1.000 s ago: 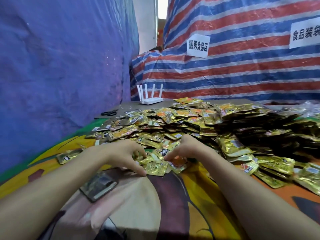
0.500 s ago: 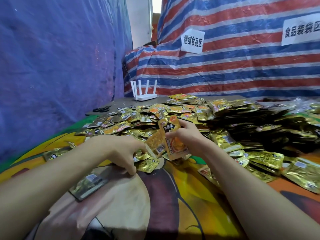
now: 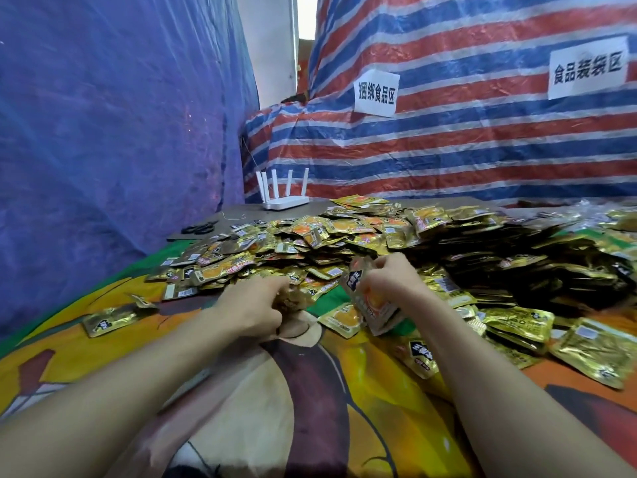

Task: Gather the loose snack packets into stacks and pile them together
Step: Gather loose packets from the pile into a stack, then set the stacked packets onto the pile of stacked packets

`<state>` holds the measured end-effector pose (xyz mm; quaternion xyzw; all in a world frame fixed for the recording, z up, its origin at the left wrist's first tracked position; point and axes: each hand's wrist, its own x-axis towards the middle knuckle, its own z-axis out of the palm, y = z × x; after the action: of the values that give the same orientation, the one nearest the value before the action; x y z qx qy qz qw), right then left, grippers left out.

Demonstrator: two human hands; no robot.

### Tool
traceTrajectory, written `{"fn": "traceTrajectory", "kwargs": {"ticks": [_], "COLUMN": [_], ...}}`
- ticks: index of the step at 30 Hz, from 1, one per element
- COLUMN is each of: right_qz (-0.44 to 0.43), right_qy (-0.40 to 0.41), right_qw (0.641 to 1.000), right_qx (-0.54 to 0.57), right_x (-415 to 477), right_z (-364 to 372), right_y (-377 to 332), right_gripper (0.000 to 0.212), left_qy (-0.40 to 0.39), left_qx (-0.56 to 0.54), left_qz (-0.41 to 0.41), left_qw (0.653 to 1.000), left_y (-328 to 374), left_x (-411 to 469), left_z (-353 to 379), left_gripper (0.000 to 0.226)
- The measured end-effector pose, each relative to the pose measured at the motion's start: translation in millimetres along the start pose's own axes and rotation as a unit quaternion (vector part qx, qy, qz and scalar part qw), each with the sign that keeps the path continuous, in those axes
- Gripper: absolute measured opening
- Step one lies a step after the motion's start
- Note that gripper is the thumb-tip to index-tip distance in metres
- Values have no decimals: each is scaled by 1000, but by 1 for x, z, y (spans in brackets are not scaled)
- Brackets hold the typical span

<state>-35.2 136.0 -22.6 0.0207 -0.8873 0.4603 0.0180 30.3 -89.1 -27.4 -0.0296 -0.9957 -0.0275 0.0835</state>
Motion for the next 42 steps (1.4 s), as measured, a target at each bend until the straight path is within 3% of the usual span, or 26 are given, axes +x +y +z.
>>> {"fn": "traceTrajectory", "kwargs": {"ticks": [3, 7, 10, 13, 17, 19, 22, 25, 29, 32, 38, 42], "right_qz": [-5, 10, 41, 48, 52, 35, 4, -19, -69, -85, -79, -143], "right_qy": [-8, -26, -30, -41, -41, -38, 12, 109, 188, 134, 38, 56], "right_qw": [1000, 998, 989, 966, 930, 917, 891, 883, 901, 906, 904, 895], "right_qx": [-15, 50, 141, 252, 361, 396, 454, 456, 385, 393, 418, 420], "right_x": [-2, -2, 4, 8, 11, 12, 14, 14, 8, 4, -7, -14], "right_z": [9, 16, 17, 16, 15, 14, 8, 1, 2, 10, 34, 47], "right_y": [-1, 1, 6, 7, 3, 0, -1, -1, 0, -2, -12, -17], "right_gripper": [38, 47, 36, 28, 31, 34, 33, 24, 20, 21, 27, 27], "left_qy": [-4, -84, -148, -120, -87, -83, -83, -15, 51, 48, 86, 103], "left_qx": [-203, -498, -538, -556, -581, -591, -612, -626, -728, -779, -773, -721], "left_qz": [-61, -138, -147, -136, -103, -105, -114, -140, -153, -112, -59, -30], "left_qw": [977, 852, 817, 811, 803, 796, 778, 767, 666, 615, 625, 685], "left_y": [-5, 10, 25, 36, 45, 45, 45, 48, 54, 60, 73, 74], "left_x": [10, 21, 29, 38, 45, 47, 46, 48, 52, 52, 48, 48], "left_z": [-3, -9, -3, 5, 12, 13, 12, 13, 15, 15, 30, 35], "left_gripper": [17, 25, 28, 34, 14, 17, 33, 38, 22, 21, 46, 59]}}
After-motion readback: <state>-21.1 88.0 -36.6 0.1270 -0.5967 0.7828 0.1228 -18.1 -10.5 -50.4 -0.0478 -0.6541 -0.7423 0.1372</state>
